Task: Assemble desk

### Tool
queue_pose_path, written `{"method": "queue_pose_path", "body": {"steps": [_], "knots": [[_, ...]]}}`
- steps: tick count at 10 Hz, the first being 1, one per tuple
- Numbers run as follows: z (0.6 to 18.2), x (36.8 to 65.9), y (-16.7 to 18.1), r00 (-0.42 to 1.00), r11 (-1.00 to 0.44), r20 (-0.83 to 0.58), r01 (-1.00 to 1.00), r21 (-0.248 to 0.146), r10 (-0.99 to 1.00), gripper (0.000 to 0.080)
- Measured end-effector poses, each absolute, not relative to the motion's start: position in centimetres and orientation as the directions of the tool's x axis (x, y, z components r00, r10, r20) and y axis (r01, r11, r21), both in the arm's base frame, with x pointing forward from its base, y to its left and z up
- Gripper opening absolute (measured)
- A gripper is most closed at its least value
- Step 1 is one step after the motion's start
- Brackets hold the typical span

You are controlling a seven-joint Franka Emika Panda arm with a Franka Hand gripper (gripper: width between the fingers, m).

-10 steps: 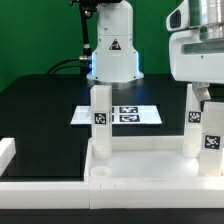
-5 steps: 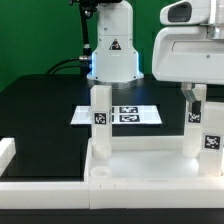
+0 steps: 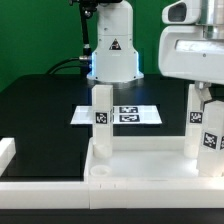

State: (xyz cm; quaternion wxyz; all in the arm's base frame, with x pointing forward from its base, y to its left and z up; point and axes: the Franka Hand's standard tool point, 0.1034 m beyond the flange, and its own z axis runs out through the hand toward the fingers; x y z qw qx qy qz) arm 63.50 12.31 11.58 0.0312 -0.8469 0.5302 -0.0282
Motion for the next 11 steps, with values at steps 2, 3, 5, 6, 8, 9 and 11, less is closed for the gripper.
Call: {"method": "queue_pose_path", "body": {"steps": [2,3,5,6,8,9,11], "knots": [[11.41,63.53,11.93,0.195,-0.188,-0.039,-0.974,-0.129,-0.980,0.0288],[11.41,63.56,11.99,0.126,-0.119,-0.048,-0.985,-0.125,-0.991,0.0288],[11.42,63.60,11.95,0.049,-0.042,-0.057,-0.992,-0.123,-0.997,0.0288],[11.42,63.61,11.95,-0.050,0.058,-0.074,-0.991,-0.117,-0.996,0.0288],[11.40,64.09,11.83,-0.360,0.382,-0.160,-0.913,-0.142,-0.919,0.0288],[11.43,64.22,11.71,-0.412,0.440,-0.180,-0.883,-0.162,-0.893,0.0288],[11.39,64.17,11.78,-0.403,0.431,-0.179,-0.888,-0.160,-0.897,0.0289]]}}
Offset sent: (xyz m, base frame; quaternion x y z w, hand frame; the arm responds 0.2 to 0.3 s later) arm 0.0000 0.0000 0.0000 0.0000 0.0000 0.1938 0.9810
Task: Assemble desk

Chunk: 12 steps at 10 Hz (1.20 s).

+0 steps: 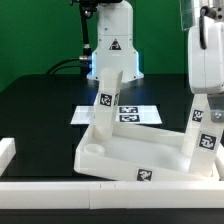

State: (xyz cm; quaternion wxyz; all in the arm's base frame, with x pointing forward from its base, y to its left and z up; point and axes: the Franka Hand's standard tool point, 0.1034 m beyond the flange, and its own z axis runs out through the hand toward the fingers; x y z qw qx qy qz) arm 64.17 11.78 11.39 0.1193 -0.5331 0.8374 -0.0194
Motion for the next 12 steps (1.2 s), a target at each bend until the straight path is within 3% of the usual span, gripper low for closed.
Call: {"method": "queue_pose_path", "body": {"steps": [2,3,4,5,10,12], "knots": [[11.4,64.1,11.8,-0.392,0.419,-0.177,-0.893,-0.162,-0.903,0.0584],[12.4,64.3,12.1,-0.365,0.396,-0.185,-0.901,-0.175,-0.912,0.0584],[14.8,64.5,12.1,-0.336,0.377,-0.211,-0.904,-0.199,-0.918,0.0635],[16.6,64.6,11.8,-0.337,0.388,-0.239,-0.897,-0.211,-0.910,0.0635],[16.4,64.6,11.8,-0.296,0.344,-0.226,-0.913,-0.218,-0.928,0.0649],[17.9,63.7,9.2,-0.060,0.110,-0.175,-0.950,-0.293,-0.983,0.0649]]}}
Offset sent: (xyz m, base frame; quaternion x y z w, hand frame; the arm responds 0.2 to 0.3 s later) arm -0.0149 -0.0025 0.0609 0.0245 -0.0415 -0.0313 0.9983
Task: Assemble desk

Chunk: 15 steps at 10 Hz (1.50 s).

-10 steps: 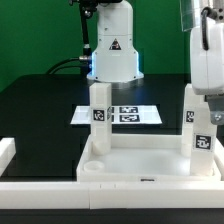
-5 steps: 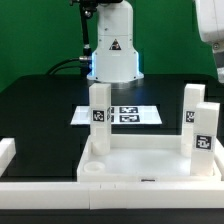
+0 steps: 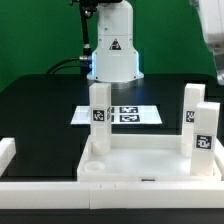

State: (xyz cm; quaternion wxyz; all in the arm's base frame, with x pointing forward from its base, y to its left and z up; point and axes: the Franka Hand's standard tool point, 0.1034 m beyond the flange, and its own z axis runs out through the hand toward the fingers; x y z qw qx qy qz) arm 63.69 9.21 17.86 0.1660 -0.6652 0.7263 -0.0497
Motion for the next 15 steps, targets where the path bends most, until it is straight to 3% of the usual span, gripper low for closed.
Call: {"method": "queue_pose_path", "body": {"steps": [2,7,9,11,15], "knots": [[18.8,62.0,5.9,0.111,-0.062,-0.134,-0.944,-0.325,-0.985,0.0649],[18.4,61.8,5.6,0.405,-0.373,-0.020,-0.859,-0.349,-0.914,0.0649],[18.2,59.5,1.3,0.615,-0.586,0.015,-0.743,-0.323,-0.788,0.0649],[18.5,56.7,-1.2,0.710,-0.676,-0.041,-0.684,-0.275,-0.703,0.0649],[18.6,56.7,-1.7,0.863,-0.837,0.030,-0.479,-0.264,-0.504,0.0649]]}}
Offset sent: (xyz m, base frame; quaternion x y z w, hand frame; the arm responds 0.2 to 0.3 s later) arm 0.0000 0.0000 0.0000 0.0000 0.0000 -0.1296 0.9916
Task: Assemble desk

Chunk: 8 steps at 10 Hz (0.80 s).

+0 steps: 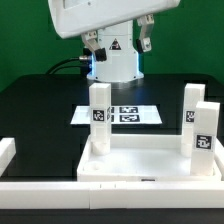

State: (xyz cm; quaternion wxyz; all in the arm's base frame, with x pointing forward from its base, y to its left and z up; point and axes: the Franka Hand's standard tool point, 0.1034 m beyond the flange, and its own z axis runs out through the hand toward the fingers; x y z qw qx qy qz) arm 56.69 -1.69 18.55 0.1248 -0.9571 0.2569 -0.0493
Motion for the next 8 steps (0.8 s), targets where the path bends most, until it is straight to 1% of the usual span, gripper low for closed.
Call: {"method": "queue_pose_path", "body": {"steps": [1,2,3,4,5,6,7,8], "knots": [[18.3,56.4,-1.9,0.895,-0.869,0.039,-0.420,-0.261,-0.444,0.0649],[17.3,55.0,-2.8,0.904,-0.875,0.002,-0.413,-0.254,-0.427,0.0649],[16.5,53.2,-4.4,0.956,-0.927,-0.012,-0.286,-0.244,-0.292,0.0649],[15.3,50.8,-6.9,0.974,-0.944,-0.049,-0.228,-0.236,-0.223,0.0649],[14.3,49.2,-8.2,0.977,-0.953,-0.054,-0.212,-0.216,-0.205,0.0649],[14.1,48.8,-7.7,0.987,-0.967,-0.008,-0.156,-0.202,-0.158,0.0649],[14.1,48.8,-7.6,0.998,-0.976,0.004,-0.066,-0.207,-0.068,0.0649],[14.1,48.8,-7.9,0.999,-0.978,0.011,-0.032,-0.206,-0.036,0.0649]]}}
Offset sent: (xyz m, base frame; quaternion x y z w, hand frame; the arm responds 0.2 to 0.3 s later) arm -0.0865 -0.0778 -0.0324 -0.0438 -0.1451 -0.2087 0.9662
